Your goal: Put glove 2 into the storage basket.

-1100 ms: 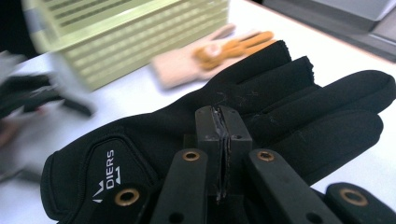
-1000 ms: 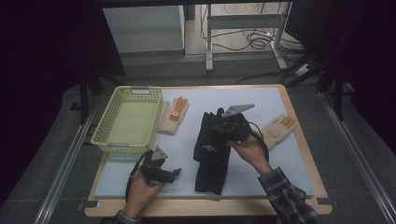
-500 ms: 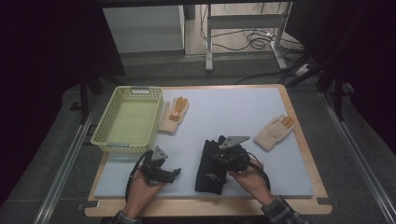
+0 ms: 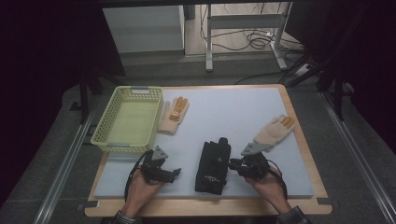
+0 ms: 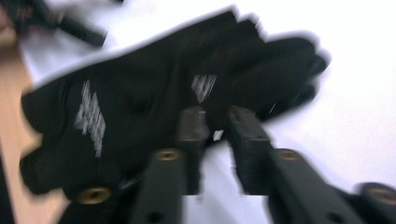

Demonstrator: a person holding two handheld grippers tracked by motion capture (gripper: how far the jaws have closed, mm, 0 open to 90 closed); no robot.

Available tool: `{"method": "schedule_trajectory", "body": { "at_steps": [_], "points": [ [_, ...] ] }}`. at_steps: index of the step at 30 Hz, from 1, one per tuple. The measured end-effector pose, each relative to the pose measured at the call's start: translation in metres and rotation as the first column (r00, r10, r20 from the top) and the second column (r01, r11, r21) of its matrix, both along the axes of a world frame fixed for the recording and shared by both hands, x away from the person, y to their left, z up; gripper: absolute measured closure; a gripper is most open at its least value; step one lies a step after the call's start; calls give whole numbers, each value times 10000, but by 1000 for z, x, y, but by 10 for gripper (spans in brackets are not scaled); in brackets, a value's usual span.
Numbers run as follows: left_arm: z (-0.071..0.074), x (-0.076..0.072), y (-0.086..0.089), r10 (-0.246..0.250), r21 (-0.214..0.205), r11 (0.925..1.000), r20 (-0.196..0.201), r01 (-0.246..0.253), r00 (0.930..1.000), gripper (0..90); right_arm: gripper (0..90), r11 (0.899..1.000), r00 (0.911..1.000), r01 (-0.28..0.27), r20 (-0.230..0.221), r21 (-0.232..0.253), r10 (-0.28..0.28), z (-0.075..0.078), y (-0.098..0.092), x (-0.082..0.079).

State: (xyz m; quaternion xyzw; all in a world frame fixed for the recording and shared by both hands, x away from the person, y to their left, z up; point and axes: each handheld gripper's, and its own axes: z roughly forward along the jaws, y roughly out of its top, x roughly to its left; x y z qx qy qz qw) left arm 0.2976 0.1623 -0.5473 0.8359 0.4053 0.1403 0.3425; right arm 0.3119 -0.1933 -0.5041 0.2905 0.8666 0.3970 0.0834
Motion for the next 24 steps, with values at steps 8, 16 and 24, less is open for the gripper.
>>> {"method": "schedule_trajectory", "body": {
  "at_steps": [8, 16, 24],
  "points": [
    [0, -4, 15, 114, 235, 9997, -34, -113, 9999, 53, 882, 9985, 9976, -545, -434, 97, 549, -28, 5, -15],
    [-1, -7, 24, -62, 214, 9998, -51, 63, 10000, 53, 877, 9944, 9944, -1053, -90, -121, 1052, -30, 34, -17],
    [-5, -9, 29, -155, -38, 9999, 174, 155, 9997, 52, 875, 9945, 9947, -1028, 62, -191, 1029, -31, 56, -12]
  ]
}}
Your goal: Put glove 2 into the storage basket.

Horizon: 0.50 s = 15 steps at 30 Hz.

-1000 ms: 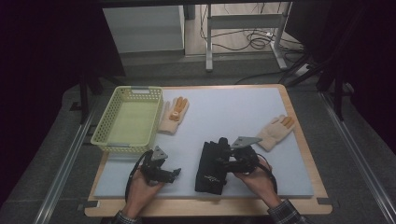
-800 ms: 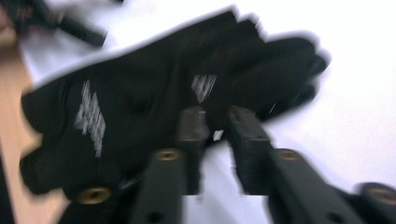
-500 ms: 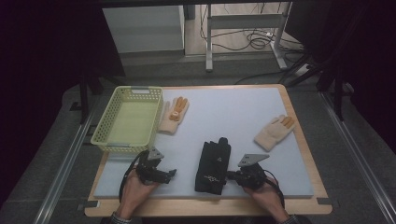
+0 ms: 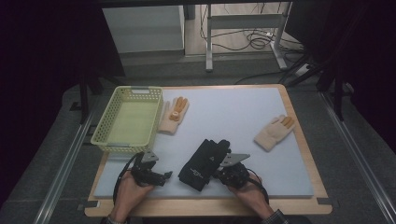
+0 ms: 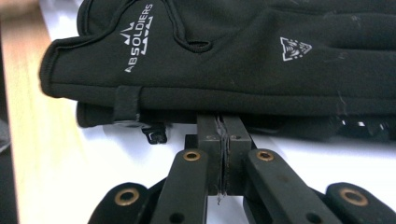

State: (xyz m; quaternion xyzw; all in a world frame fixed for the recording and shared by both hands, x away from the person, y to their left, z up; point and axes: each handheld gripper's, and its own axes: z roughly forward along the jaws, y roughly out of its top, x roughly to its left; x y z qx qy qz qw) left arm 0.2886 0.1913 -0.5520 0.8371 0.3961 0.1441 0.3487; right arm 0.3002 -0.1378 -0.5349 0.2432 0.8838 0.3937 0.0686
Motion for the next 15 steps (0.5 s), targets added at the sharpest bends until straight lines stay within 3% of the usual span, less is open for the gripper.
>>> {"method": "schedule_trajectory", "body": {
  "at_steps": [2, 7, 15],
  "points": [
    [0, 0, 0, 6, 8, 10000, 4, -6, 10000, 51, 875, 9999, 9997, 75, 212, -92, -73, 0, 10, 4],
    [0, 0, 0, 57, 9, 10000, 1, -57, 10000, 50, 871, 9999, 9994, 14, 340, -158, -9, -1, 15, 5],
    [0, -1, -1, 102, -56, 9999, -8, -102, 9999, 50, 773, 9996, 9993, 59, 370, -288, -48, 5, -3, 0]
  ]
}}
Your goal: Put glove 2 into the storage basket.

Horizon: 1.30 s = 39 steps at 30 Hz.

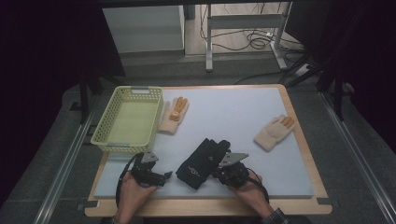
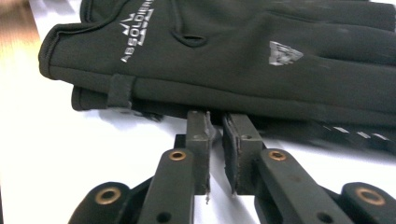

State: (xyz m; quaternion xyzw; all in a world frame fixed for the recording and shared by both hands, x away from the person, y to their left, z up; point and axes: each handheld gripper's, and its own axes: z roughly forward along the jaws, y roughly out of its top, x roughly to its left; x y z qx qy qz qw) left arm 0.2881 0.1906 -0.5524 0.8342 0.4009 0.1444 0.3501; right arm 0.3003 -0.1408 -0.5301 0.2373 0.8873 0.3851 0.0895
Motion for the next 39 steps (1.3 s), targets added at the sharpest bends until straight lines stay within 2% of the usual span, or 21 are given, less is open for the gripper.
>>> {"method": "schedule_trajectory", "body": {
  "at_steps": [4, 5, 6, 8, 9, 11, 13, 18, 19, 21, 27, 29, 34, 39],
  "points": [
    [0, 0, 0, 3, -6, 10000, 0, -3, 10000, 50, 740, 9991, 9989, 424, 207, 3, -424, 4, -15, 3],
    [0, 0, 0, 1, -23, 10000, -7, -1, 10000, 49, 713, 9966, 9964, 813, 246, 138, -817, 7, -29, 7],
    [0, 0, 0, 1, -23, 10000, -7, -1, 10000, 49, 713, 9966, 9964, 813, 246, 138, -817, 7, -29, 7],
    [0, 0, 0, 5, -47, 10000, -4, -5, 10000, 49, 688, 9932, 9928, 1149, 324, 211, -1155, 9, -40, 10],
    [0, 0, 0, 6, -58, 10000, -3, -6, 10000, 50, 657, 9865, 9861, 1609, 382, 295, -1620, 11, -55, 13],
    [0, 0, 1, 12, -78, 10000, -2, -12, 10000, 49, 620, 9785, 9780, 2033, 405, 352, -2047, 12, -68, 16],
    [0, 0, 1, 11, -87, 10000, -15, -11, 10000, 49, 584, 9706, 9697, 2384, 463, 323, -2398, 12, -78, 19],
    [0, 0, 1, 9, -100, 9999, -37, -10, 10000, 51, 491, 9444, 9424, 3282, 616, 204, -3288, 9, -104, 26],
    [0, 0, 1, 9, -100, 9999, -37, -10, 10000, 51, 491, 9444, 9424, 3282, 616, 204, -3288, 9, -104, 26],
    [0, 0, 1, 5, -90, 10000, -34, -5, 10000, 50, 441, 9359, 9331, 3522, 755, 47, -3515, 4, -112, 29],
    [0, 0, 1, 11, -89, 10000, -29, -11, 10000, 55, 333, 9315, 9291, 3635, 793, -144, -3613, -1, -114, 31],
    [0, 0, 1, 17, -76, 10000, -19, -17, 10000, 56, 282, 9243, 9219, 3810, 842, -208, -3782, -1, -114, 32],
    [3, 1, 0, 62, -107, 9999, -198, -65, 9998, 63, 273, 9223, 9203, 3860, 767, -192, -3836, -1, -114, 33],
    [15, 0, -1, -57, -669, 9978, -268, 39, 9996, 75, 270, 9222, 9202, 3862, 768, -188, -3838, -2, -114, 33]
  ]
}}
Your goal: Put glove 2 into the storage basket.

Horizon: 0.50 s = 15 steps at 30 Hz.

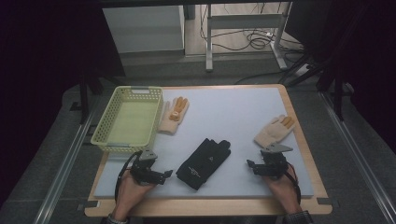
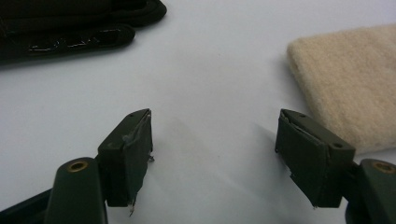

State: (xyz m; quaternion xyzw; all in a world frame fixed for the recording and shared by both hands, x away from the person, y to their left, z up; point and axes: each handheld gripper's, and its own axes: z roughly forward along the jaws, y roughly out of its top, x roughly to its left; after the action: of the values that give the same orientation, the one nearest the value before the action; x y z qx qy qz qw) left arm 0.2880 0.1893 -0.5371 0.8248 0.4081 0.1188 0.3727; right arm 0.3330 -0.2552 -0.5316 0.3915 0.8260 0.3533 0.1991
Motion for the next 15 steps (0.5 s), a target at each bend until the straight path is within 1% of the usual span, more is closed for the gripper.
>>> {"method": "schedule_trajectory", "body": {
  "at_steps": [1, 2, 3, 4, 6, 11, 12, 15],
  "points": [
    [3, 0, -2, -58, -50, 10000, -8, 58, 10000, 75, 270, 10000, 10000, 5, -1, 0, -5, 0, 0, 0],
    [3, 0, -2, -58, -50, 10000, -8, 58, 10000, 72, 270, 10000, 10000, 5, -1, 0, -5, 0, 0, 0],
    [7, 0, -4, -144, -78, 9999, 30, 144, 9999, 72, 269, 10000, 10000, 7, -1, 1, -7, 0, 0, 0],
    [11, 1, -10, -276, -185, 9994, 8, 277, 9996, 67, 268, 10000, 10000, 10, -1, -1, -10, 0, 0, 0],
    [17, 1, -17, -432, -207, 9989, 30, 432, 9991, 63, 267, 10000, 10000, 13, -1, 0, -13, 0, 0, 0],
    [30, 8, -36, -837, -84, 9965, -70, 836, 9965, 40, 265, 10000, 10000, 10, -4, 1, -10, 0, 0, 0],
    [30, 8, -36, -837, -84, 9965, -70, 836, 9965, 37, 265, 10000, 10000, 4, 3, -3, -4, 0, 0, 0],
    [36, 13, -51, -1094, -272, 9937, -159, 1090, 9939, 26, 264, 10000, 10000, 3, 1, -2, -3, 0, 0, 0]
  ]
}}
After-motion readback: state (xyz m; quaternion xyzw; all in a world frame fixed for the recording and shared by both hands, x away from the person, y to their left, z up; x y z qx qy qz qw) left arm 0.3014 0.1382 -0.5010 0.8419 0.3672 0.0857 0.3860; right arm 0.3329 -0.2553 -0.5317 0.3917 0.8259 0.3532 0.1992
